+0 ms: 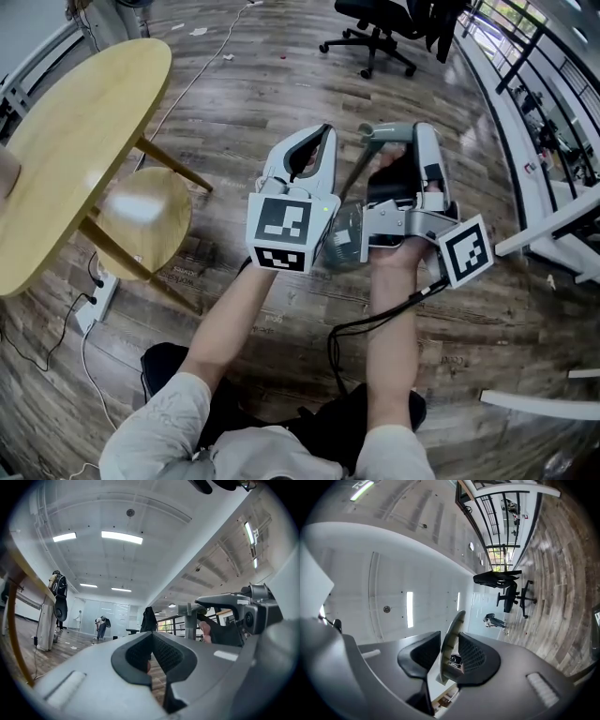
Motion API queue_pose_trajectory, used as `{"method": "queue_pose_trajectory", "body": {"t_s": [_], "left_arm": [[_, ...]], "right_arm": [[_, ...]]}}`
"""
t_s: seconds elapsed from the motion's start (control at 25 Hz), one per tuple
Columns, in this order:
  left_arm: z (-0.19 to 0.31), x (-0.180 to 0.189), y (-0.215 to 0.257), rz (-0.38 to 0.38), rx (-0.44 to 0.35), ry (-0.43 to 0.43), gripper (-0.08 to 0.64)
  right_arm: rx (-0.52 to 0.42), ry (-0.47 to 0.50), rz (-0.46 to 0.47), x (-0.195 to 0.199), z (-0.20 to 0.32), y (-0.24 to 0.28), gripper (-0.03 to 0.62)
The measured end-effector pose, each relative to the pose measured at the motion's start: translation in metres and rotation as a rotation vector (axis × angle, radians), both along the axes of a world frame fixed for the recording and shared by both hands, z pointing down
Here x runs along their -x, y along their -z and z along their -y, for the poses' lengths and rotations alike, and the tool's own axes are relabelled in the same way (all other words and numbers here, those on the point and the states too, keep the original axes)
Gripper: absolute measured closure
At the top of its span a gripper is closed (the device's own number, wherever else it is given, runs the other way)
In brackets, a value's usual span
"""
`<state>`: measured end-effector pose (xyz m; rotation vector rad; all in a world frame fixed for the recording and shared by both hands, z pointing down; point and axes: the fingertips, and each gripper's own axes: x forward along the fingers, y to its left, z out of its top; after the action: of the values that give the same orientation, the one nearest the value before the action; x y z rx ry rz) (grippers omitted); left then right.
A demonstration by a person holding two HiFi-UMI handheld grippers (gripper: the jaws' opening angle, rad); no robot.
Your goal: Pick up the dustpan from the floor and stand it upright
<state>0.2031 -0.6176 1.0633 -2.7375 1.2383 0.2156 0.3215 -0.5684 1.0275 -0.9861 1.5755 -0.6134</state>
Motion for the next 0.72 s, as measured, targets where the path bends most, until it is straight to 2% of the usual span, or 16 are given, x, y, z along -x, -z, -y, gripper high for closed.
{"method": "queue_pose_trajectory", "body": {"t_s": [0.24, 0.44, 0.6, 0.72], "left_arm": [[0.004, 0.006, -0.009, 0.015, 0.020, 0.001, 0.541], [0.015, -0.012, -0.018, 0.007, 0.045, -0.011, 0.541], [0.015, -0.022, -0.022, 0.019, 0.049, -0.013, 0.541], [0.014, -0.024, -0.031, 0.027, 0.057, -0.011, 0.541]], "right_arm": [[-0.038, -0.043, -0.068, 0.008, -0.005, 0.004, 0.400], [-0.023, -0.141, -0.127, -0.016, -0.005, -0.009, 0.356], [0.029, -0.240, -0.177, -0.032, -0.014, -0.029, 0.354], [0.107, -0.322, -0.252, -0.040, -0.017, -0.062, 0.372]]}}
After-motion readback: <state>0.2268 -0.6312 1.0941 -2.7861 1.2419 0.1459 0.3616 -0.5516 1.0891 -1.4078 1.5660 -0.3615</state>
